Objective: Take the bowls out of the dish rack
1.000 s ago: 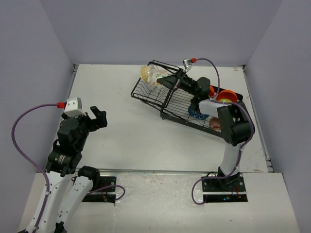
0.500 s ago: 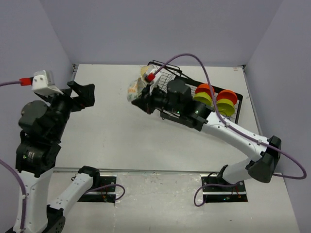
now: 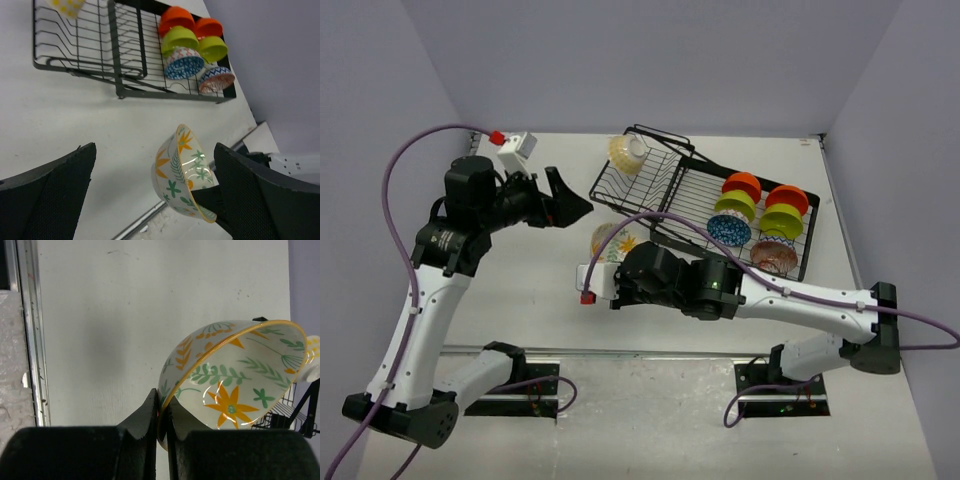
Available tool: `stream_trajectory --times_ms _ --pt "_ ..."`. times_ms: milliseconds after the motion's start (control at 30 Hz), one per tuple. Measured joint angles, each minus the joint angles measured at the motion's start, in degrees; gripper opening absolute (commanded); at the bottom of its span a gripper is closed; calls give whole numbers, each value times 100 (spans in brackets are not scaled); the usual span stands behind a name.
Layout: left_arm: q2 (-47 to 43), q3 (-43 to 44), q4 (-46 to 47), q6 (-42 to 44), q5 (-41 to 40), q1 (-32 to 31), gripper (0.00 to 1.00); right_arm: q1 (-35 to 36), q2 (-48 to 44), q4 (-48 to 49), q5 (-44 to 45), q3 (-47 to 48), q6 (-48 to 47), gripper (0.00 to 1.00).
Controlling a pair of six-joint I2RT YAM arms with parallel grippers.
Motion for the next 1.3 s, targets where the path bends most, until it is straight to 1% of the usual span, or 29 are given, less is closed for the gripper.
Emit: stream_trajectory --times_ms 67,133,233,300,433,533,567,633,667,733,833,1067,1100,1133,1200,1233,1300 --pt "17 -302 -9 -116 382 -79 100 4 -146 -129 -177 13 -284 0" --pt "9 -374 2 -201 643 -210 100 4 -179 -319 -219 151 -455 0" --pt "-94 -378 96 -245 828 -350 99 2 -94 -590 -254 461 -656 0" --pt "-205 -435 151 -247 866 -382 96 0 7 -774 -245 699 -732 0" --pt "-293 -680 166 -238 839 -442 89 -2 345 -1154 -125 1303 -846 0" --pt "-153 -780 111 -227 654 -485 77 0 520 -1257 39 1574 -914 0" --pt "-107 -804 103 -216 599 -485 65 -2 555 -1263 70 1611 -931 0" --pt "-35 -833 81 -234 503 -507 45 0 619 -1274 173 1655 -992 0" --pt "-17 -833 83 -240 466 -525 21 0 658 -1272 212 1657 -1014 0" --pt "-7 -828 68 -153 247 -584 1 26 780 -1252 350 1663 -1056 0" --pt "33 -807 -9 -76 -37 -590 0 50 935 -1222 562 1663 -1132 0" --pt "142 -787 -15 26 -387 -599 1 63 1189 -970 953 1665 -1178 0" --pt "160 -787 -11 57 -433 -605 9 63 1209 -944 988 1665 -1185 0" --pt "177 -787 -4 87 -483 -625 22 63 1233 -920 1023 1665 -1191 0" --pt "212 -787 -74 127 -632 -675 29 61 1283 -835 1143 1665 -1207 0" --pt "243 -787 -175 122 -728 -732 31 55 1307 -809 1209 1698 -1209 0" --pt "321 -787 -243 116 -918 -861 29 48 1357 -811 1241 1792 -1207 0"
